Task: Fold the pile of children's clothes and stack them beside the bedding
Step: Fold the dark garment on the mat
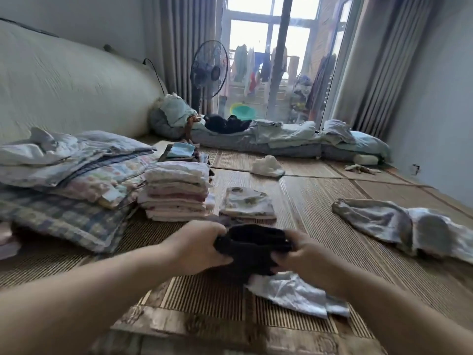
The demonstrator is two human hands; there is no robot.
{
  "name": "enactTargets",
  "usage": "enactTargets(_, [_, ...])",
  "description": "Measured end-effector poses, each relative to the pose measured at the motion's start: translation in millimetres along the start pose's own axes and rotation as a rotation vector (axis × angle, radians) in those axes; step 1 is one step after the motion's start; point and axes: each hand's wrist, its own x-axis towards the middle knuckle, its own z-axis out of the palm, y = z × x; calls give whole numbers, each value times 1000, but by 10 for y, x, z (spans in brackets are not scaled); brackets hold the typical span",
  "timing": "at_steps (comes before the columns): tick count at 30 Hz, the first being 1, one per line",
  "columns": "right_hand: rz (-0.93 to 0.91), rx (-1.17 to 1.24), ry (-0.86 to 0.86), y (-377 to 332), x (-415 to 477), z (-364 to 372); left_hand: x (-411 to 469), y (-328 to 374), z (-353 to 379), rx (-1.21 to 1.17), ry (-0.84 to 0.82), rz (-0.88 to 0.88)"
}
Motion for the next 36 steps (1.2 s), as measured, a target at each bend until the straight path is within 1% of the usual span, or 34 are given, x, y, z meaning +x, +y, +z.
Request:
enactTargets(2, [95,-80,-51,338,-196,173,-299,-32,328,64,-127,-10])
enactTargets(4, [164,-151,-143,540,-343,281,-503,-60,533,97,-258,6])
enactTargets(7, [193,-212,-255,620,-409,321,-603,-109,632,88,-408,69])
enactTargets(9, [181,-153,-269,603,-351,334,-561,-139,602,82,-478,55])
enactTargets(12, [151,9,-229,514,-156,371,-407,-296,514,-32,-584,-95])
enactTargets(14, [120,66,-166,420,22,382,-313,-439,470,-213,-554,-188])
enactTargets(15, [98,65,-114,385,143,387,-264,-512,460,-336,-496,-222])
enactTargets(17, [50,31,13,344,399,394,-140,-657,472,-547,-316,-262])
enactTargets(18, [32,19,73,350,529,403,-64,-716,489,-597,-221,-290])
enactTargets(19, [26,8,131,367,647,414,12,-761,511,-571,-122,-318])
enactTargets(21, [65,-75,211,478,867,452,136,-855,596,-380,32,-415])
enactTargets(22, [106,-193,223,564,947,480,166,-885,650,-289,47,-460])
enactTargets(23, [133,-358,230,667,981,506,187,-915,730,-170,22,-475])
enactTargets(24, [121,-524,235,776,973,538,196,-924,809,-36,-10,-443])
enactTargets(25, [41,-645,243,871,962,575,202,-931,878,72,-30,-370])
enactTargets(26, [-101,-706,245,944,939,605,207,-920,931,129,-48,-264])
enactTargets(27, [-255,-728,211,1006,923,619,216,-907,975,134,-91,-146])
enactTargets(28, [-363,-745,131,1062,907,616,207,-894,1012,111,-171,-50])
enactTargets(29, [-389,-781,8,1095,885,606,183,-889,1040,88,-275,6])
enactTargets(31, [-279,-917,-256,1205,865,561,98,-948,1092,117,-491,12])
enactTargets(32, [-217,-992,-342,1258,868,513,50,-987,1097,184,-573,8])
enactTargets(33, [-184,-1049,-398,1295,868,465,13,-1026,1094,251,-615,15])
enactTargets(34, [-182,-1081,-422,1323,872,430,-13,-1054,1080,289,-623,22])
enactTargets(36, [-204,-1074,-419,1328,878,396,-39,-1072,1034,296,-600,21])
